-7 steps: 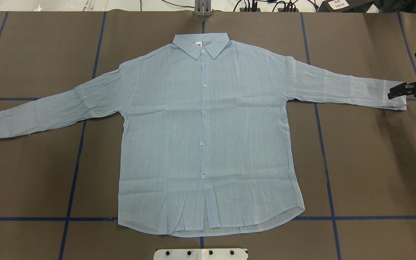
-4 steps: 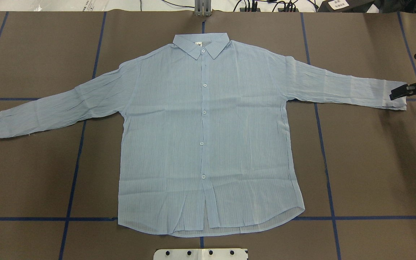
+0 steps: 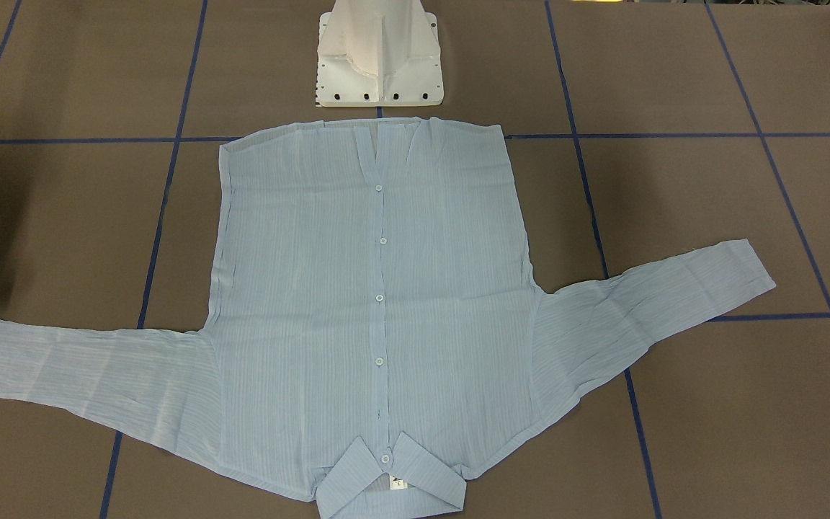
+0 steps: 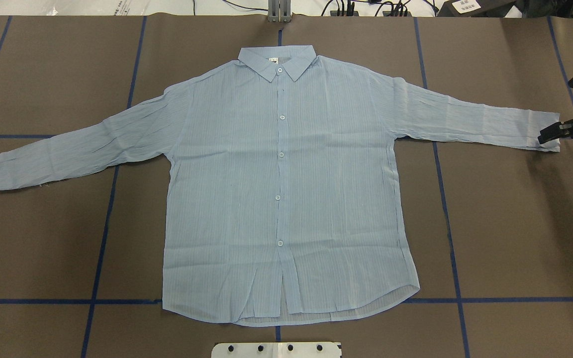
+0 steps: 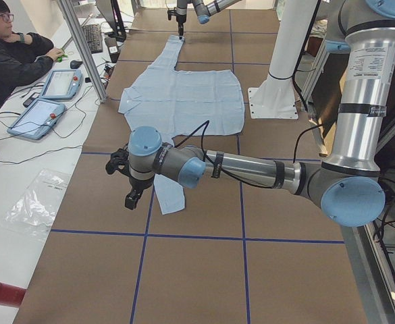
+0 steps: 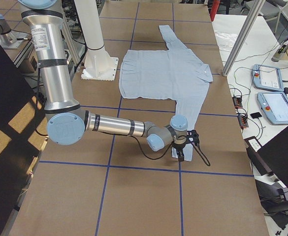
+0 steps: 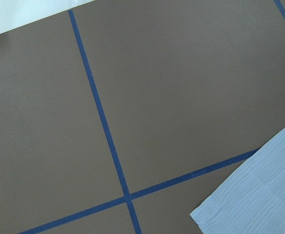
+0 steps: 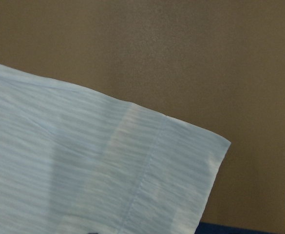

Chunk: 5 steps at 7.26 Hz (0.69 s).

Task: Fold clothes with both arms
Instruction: 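Grasp the sleeve cuff with the right gripper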

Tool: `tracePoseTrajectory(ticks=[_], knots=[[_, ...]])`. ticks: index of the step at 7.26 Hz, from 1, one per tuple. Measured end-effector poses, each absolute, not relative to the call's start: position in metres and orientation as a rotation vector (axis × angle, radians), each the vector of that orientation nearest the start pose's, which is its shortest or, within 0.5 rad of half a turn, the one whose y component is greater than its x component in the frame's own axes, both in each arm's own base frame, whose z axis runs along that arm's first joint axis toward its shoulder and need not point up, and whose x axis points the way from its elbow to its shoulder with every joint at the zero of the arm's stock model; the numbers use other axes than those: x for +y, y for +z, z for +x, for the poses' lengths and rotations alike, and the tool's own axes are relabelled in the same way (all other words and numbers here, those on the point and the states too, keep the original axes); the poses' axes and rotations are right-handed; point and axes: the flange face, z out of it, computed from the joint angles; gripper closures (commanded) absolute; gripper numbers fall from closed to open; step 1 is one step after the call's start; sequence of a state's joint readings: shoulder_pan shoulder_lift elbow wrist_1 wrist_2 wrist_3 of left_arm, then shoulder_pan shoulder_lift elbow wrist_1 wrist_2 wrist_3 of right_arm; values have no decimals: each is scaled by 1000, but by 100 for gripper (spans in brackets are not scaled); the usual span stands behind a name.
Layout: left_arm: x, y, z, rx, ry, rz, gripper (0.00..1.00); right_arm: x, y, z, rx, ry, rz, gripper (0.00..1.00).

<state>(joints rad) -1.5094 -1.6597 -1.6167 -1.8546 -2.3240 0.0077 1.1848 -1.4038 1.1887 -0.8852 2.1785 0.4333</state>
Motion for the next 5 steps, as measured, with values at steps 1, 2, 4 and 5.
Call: tracePoseTrajectory(ticks=[1,2,4,5], knots=[[-550,559,-31,753,223,379,1,-568,696,-149,-737,-96,167,25],[-550,558,-31,753,223,381,1,-570,698,-150,-741,-95,157,30],[-551,556,-31,753,224,384,1,-571,700,-150,-742,-92,150,38],[-551,556,-31,753,224,384,1,-572,701,-149,-742,-91,149,38]])
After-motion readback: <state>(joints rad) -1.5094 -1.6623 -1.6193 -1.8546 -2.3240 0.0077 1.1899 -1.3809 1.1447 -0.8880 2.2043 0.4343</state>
